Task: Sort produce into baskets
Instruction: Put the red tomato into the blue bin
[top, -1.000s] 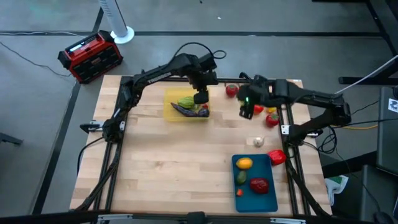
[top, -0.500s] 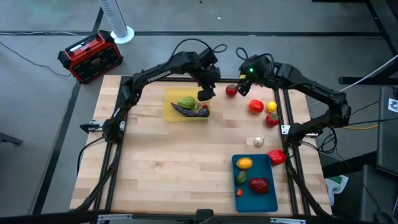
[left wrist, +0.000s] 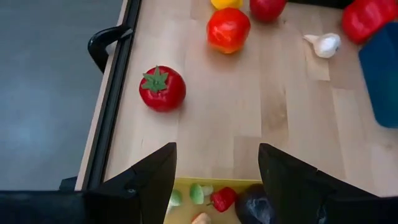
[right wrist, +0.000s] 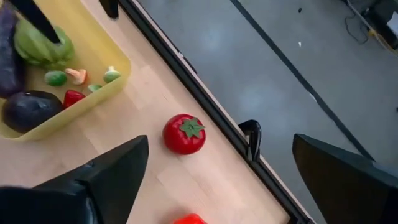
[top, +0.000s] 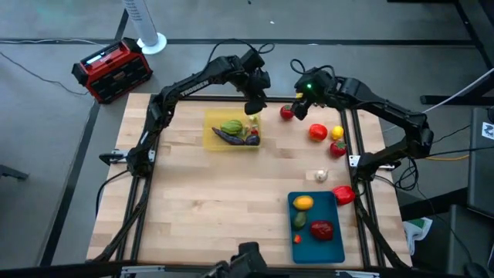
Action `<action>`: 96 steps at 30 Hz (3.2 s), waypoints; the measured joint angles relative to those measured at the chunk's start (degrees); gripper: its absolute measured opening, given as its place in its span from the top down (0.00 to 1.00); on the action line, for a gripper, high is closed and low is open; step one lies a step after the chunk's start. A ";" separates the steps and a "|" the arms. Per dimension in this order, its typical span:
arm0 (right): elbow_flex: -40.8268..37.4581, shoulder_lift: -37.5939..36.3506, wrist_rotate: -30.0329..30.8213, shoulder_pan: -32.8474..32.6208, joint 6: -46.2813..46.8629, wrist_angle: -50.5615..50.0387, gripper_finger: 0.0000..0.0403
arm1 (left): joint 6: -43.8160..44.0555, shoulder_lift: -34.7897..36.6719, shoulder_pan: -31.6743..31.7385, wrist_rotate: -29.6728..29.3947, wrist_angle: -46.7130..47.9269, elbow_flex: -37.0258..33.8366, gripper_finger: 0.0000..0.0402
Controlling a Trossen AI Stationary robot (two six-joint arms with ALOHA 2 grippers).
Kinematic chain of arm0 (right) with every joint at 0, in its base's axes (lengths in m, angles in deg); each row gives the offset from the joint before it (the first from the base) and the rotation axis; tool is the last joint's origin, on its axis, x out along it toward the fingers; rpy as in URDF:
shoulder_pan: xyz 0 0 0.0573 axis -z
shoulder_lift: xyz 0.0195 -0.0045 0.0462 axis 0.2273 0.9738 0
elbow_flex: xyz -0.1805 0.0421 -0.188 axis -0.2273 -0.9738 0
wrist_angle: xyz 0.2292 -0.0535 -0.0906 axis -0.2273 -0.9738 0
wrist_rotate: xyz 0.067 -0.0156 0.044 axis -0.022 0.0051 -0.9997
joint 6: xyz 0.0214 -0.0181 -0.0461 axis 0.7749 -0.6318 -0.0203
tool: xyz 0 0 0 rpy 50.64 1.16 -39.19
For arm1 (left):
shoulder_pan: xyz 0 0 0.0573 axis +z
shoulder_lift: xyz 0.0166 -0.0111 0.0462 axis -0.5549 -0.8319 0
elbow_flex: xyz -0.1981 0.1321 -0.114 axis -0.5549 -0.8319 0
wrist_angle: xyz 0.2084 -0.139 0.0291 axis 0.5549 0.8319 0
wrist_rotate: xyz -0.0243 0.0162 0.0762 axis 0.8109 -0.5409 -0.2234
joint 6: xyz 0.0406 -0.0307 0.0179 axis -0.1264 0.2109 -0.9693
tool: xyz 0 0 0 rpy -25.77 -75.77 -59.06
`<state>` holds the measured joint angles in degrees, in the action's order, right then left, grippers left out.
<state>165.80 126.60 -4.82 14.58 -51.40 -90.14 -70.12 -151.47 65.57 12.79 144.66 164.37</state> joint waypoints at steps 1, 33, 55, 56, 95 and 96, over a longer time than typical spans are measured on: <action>0.00 0.60 -0.41 0.43 -0.01 -0.02 0.04 | -0.34 0.00 0.38 1.21 -0.01 0.00 0.44; 0.00 19.26 -5.31 9.80 -10.75 6.75 0.02 | 9.19 15.66 3.64 7.07 -34.39 -47.71 0.44; 0.00 26.85 -15.52 13.56 -9.25 9.89 0.02 | 25.99 39.20 -6.64 -7.27 -53.81 -80.80 0.44; 0.00 27.31 -15.67 13.56 -9.48 9.79 0.02 | 26.53 39.54 -7.42 -7.73 -54.76 -81.58 0.44; 0.04 35.56 -17.83 13.11 -10.15 6.62 0.26 | 34.44 39.69 -19.25 -20.55 -56.86 -82.36 0.44; 0.04 35.36 -17.82 13.01 -10.15 5.42 0.27 | 34.69 39.69 -19.37 -20.55 -56.86 -82.36 0.44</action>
<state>165.84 161.96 -22.65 27.59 -61.55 -84.72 -35.43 -111.78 46.20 -7.76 87.80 82.02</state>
